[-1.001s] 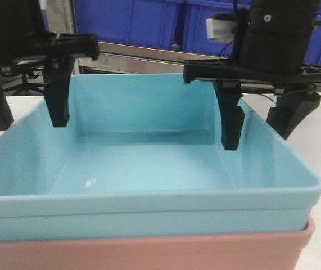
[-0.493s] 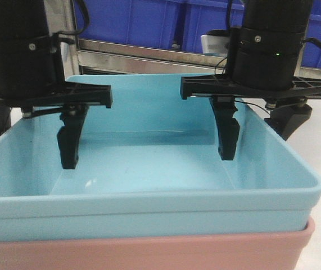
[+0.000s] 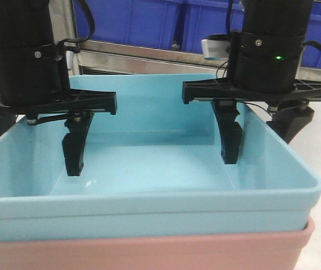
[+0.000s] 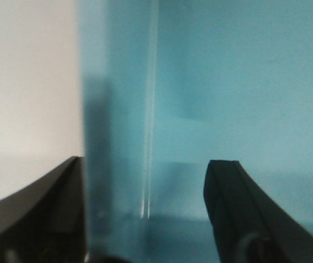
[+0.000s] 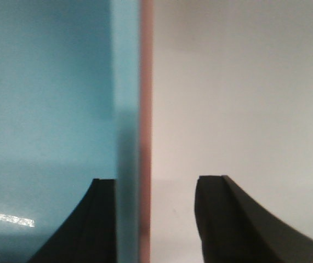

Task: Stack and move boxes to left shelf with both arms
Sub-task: 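Lower both grippers onto opposite walls of the stacked bins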

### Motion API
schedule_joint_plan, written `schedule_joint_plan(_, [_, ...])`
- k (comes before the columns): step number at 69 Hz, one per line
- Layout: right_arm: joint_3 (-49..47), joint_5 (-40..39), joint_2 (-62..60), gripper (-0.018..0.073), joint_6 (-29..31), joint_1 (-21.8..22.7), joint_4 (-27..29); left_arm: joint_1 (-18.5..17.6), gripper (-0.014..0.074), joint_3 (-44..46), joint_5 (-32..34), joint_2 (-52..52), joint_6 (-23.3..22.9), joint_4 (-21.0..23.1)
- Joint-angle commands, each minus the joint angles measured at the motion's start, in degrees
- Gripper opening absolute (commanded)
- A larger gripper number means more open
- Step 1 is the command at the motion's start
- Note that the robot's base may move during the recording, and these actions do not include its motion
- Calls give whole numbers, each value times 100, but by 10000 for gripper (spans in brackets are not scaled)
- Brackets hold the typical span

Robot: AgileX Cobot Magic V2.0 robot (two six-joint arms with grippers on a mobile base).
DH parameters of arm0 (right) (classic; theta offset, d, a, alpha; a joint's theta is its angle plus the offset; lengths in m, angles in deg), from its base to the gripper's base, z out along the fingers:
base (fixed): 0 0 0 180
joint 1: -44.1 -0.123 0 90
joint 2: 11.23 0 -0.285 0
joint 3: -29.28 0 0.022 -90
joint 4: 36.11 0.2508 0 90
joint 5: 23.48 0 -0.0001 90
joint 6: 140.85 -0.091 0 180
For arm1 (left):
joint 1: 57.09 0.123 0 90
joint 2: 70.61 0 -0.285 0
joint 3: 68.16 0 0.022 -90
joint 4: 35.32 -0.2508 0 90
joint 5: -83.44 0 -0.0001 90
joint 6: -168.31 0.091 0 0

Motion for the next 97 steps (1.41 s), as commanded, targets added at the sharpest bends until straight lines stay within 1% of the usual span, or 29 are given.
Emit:
schedule_joint_plan(1, [-165,38,-232,395,56,8,-80,-22,322,166,63,217,5,30])
schedule_joint_plan(15, [-165,61,-207,395,56,8,-67,-22,318,166,89,217,5,30])
schedule_joint_plan(32, [-165,100,-207,395,56,8,-36,-22,227,166,89,217,5,85])
schedule_joint_plan(52, [-165,100,-207,388,56,8,-12,-22,209,166,89,217,5,91])
schedule_joint_plan(57, [-165,100,-207,328,56,8,-13,-22,208,166,89,217,5,91])
schedule_joint_plan(61, [-165,94,-207,253,50,8,-5,-22,208,166,89,217,5,91])
schedule_joint_plan(62, [-165,94,-207,218,50,8,2,-22,207,166,89,217,5,100])
schedule_joint_plan(65, [-165,88,-207,149,50,8,10,-22,205,166,89,217,5,100])
schedule_joint_plan(66, [-165,88,-207,139,50,8,18,-22,204,166,89,217,5,100])
schedule_joint_plan(68, [-165,88,-207,89,50,8,24,-22,193,166,89,217,5,100])
schedule_joint_plan(72, [-165,84,-207,39,50,8,39,-22,146,166,89,217,5,100])
schedule_joint_plan(80, [-165,78,-207,55,50,8,39,-22,-21,166,89,217,5,113])
schedule_joint_plan(85, [-165,72,-207,55,50,8,39,-22,-3,166,89,217,5,113])
schedule_joint_plan(97, [-165,97,-207,55,50,8,39,-22,-4,166,89,217,5,113])
